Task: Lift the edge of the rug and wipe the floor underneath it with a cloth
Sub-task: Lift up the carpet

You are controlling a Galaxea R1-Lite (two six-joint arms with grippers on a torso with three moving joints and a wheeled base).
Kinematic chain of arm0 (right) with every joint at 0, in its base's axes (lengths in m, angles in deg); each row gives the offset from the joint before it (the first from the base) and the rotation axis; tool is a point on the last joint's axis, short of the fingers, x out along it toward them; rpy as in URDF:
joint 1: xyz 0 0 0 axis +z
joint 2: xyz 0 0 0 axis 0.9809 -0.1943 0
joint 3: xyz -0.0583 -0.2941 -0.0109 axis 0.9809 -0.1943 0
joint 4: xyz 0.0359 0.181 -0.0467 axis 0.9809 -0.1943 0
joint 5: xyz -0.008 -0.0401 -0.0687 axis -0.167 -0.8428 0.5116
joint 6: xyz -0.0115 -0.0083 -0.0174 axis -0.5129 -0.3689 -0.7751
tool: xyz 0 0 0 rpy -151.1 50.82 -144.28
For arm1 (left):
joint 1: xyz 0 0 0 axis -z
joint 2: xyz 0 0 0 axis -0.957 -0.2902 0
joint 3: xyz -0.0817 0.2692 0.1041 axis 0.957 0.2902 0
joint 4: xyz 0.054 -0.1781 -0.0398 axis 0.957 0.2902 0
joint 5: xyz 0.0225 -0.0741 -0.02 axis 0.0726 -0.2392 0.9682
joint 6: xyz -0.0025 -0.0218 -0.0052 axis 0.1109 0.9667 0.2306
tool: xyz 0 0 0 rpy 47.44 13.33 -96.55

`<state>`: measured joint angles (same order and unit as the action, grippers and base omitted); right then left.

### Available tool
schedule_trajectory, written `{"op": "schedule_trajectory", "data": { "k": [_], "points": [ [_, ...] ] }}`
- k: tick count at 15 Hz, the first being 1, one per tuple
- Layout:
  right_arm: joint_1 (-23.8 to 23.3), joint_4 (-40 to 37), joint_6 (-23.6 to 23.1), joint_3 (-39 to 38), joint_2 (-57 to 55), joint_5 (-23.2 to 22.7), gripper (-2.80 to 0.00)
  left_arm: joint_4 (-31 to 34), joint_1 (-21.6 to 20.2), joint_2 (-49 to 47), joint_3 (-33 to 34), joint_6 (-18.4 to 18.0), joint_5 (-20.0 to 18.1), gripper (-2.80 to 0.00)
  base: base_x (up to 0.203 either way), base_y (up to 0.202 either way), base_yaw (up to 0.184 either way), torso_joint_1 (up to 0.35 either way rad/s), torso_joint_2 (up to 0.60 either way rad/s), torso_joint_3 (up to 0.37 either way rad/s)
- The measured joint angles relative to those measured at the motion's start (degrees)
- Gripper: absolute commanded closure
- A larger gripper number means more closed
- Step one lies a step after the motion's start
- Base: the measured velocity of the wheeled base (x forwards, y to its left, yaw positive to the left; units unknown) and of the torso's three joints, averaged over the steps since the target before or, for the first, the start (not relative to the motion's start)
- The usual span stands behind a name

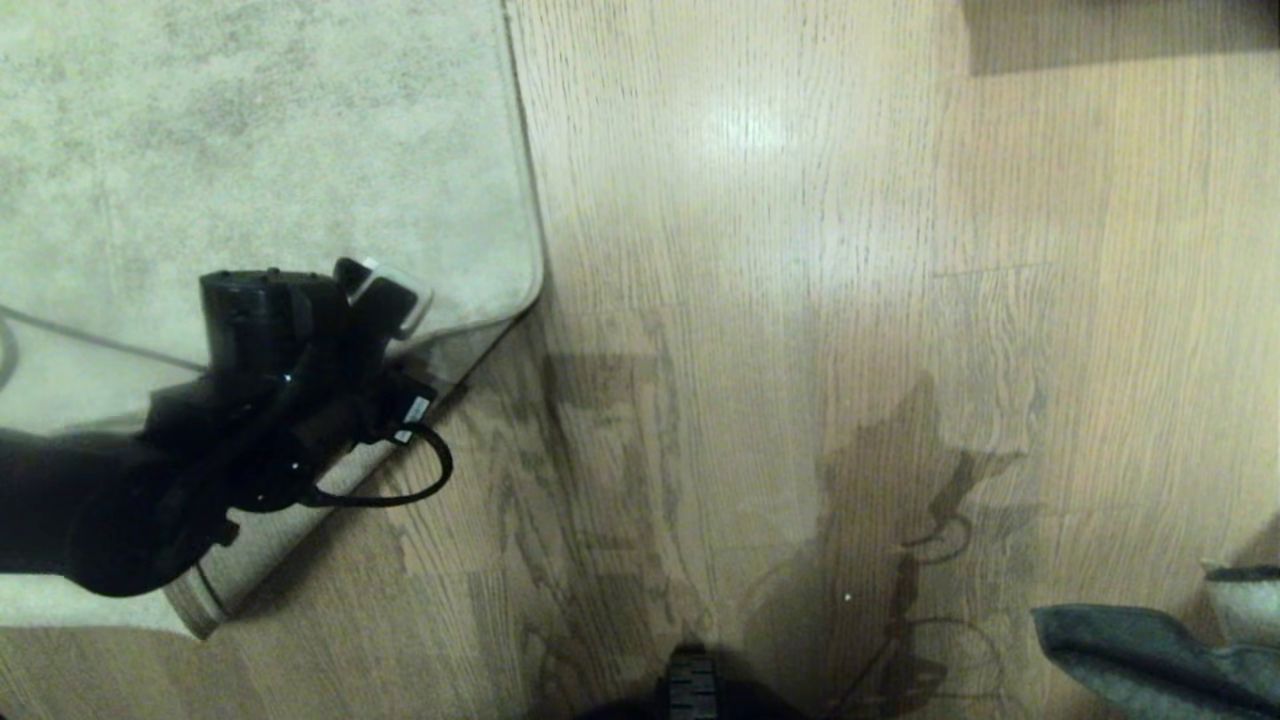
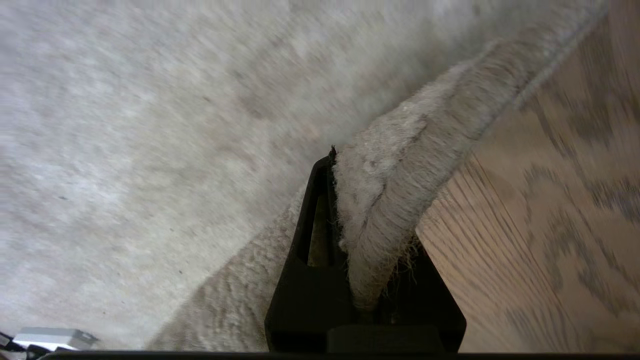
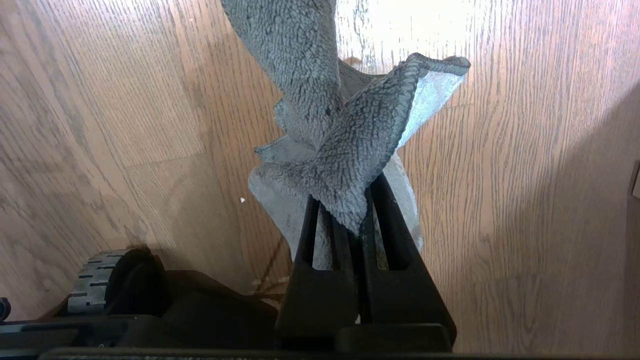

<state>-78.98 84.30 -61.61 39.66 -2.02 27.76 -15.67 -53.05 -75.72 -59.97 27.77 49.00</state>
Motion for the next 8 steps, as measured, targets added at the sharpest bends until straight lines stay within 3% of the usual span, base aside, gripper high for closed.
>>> {"op": "schedule_trajectory", "data": {
  "k": [4,8],
  "points": [
    [0.0,0.0,0.0,0.0,0.0,0.0,0.00,0.1,0.0,2.3,0.2,0.4,0.6,0.00,0.000,0.000,0.000,0.000,0.00,0.000],
    [0.0,0.0,0.0,0.0,0.0,0.0,0.00,3.3,0.3,5.7,0.5,0.8,4.1,0.00,0.000,0.000,0.000,0.000,0.00,0.000]
  ]
}}
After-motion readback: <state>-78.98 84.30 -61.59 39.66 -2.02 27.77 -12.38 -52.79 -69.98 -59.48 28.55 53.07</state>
